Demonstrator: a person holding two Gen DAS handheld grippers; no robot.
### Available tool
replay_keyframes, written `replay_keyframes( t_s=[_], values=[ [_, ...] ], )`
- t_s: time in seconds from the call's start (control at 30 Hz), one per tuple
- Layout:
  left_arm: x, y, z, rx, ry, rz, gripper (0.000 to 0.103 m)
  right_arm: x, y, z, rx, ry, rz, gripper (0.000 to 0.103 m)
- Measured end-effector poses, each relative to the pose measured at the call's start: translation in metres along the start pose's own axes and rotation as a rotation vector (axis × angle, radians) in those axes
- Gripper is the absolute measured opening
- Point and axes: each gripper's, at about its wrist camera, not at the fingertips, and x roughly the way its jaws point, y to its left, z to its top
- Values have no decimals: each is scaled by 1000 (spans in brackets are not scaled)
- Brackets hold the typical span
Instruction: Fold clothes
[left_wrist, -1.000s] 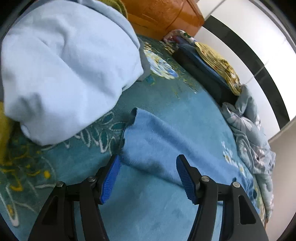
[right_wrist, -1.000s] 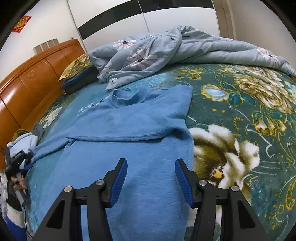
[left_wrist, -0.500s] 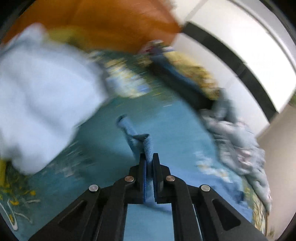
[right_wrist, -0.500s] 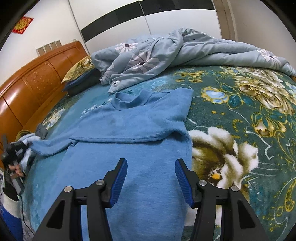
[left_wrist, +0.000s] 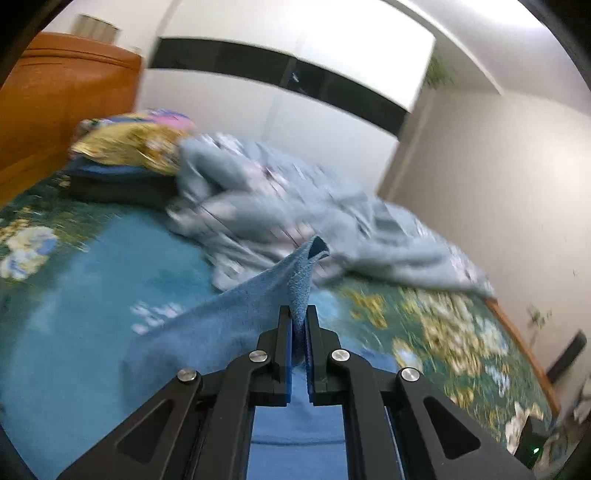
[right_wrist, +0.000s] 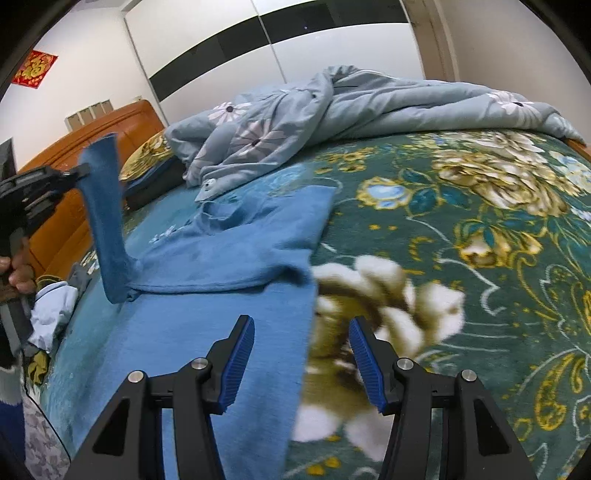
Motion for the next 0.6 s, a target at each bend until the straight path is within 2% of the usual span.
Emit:
replay_keyframes(
  t_s=[0.2,0.43,0.53,0.6],
  values=[
    [68,-38,-60,66,202,18,6,4,-23,-8,42,17,-26,58],
    [101,-47,-96,93,323,17,6,9,-29,-15,48,31,-27,58],
    [100,-48,-103,123,349,-1,11,9,-27,-13,44,30,-27,58],
    [92,-48,-104,129,361,-44,24,9,-24,-11,40,26,-25,58]
  ],
)
